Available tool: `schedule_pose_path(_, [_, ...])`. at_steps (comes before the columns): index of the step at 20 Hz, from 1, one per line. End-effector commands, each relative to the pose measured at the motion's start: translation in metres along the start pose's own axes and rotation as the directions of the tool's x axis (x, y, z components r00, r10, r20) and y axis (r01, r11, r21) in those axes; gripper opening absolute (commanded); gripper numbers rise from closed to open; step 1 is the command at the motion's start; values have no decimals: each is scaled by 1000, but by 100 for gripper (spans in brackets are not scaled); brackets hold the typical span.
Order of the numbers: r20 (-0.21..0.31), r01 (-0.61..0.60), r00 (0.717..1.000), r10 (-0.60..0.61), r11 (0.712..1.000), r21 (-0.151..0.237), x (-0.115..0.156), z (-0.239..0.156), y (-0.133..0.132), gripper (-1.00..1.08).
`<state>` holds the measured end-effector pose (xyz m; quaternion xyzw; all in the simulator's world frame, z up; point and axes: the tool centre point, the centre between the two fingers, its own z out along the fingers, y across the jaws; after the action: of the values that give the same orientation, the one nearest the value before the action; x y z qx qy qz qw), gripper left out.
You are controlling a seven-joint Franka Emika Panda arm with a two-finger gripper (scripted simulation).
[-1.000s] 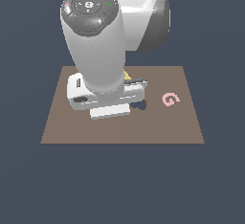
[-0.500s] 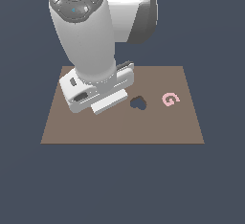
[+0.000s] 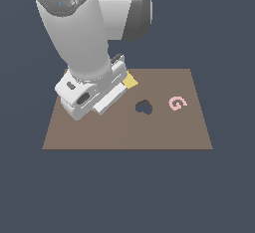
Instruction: Insert a designated object into the corresponding slot on a board.
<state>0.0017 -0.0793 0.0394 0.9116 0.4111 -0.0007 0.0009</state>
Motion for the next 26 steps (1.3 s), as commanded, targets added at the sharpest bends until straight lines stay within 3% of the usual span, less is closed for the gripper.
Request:
schedule_pose_path(1, [0,60,998,-60,998,-1,-4,-1,2,-100])
schedule_pose_path(12, [0,207,978,-207,978,-1,-14,-1,9,-100])
schedule_pose_path(26, [1,212,977,-212,977,0,-14,1,9,-100])
